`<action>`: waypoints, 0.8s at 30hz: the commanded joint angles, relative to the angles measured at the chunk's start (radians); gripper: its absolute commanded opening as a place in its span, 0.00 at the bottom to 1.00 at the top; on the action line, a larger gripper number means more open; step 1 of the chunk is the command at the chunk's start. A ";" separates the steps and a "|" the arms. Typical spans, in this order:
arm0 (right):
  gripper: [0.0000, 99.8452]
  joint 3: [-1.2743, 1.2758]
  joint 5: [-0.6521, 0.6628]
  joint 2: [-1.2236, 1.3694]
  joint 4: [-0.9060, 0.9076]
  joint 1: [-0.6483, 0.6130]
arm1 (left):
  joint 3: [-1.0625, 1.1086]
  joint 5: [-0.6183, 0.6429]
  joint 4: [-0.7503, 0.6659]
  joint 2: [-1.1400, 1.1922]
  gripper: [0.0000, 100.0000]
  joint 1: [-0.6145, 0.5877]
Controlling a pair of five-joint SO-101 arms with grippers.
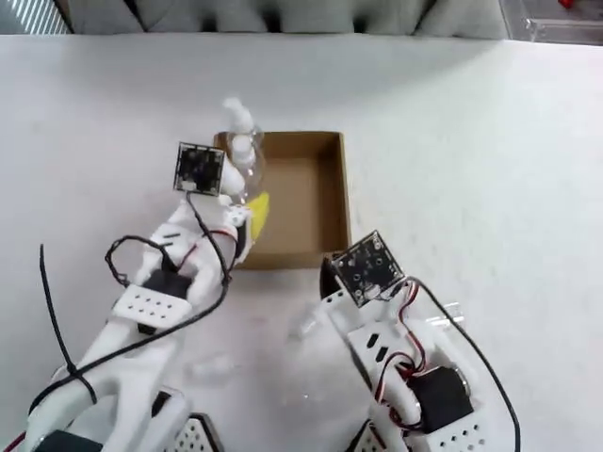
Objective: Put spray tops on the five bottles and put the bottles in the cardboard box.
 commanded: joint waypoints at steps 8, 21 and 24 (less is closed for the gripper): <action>0.02 -0.006 0.005 0.002 0.001 0.004 | -0.018 -0.008 -0.058 0.035 0.02 0.005; 0.02 -0.005 0.005 0.002 0.002 0.004 | 0.043 0.000 -0.060 0.030 0.24 0.008; 0.02 -0.005 0.005 0.002 0.002 0.004 | 0.051 0.000 -0.063 0.030 0.31 0.007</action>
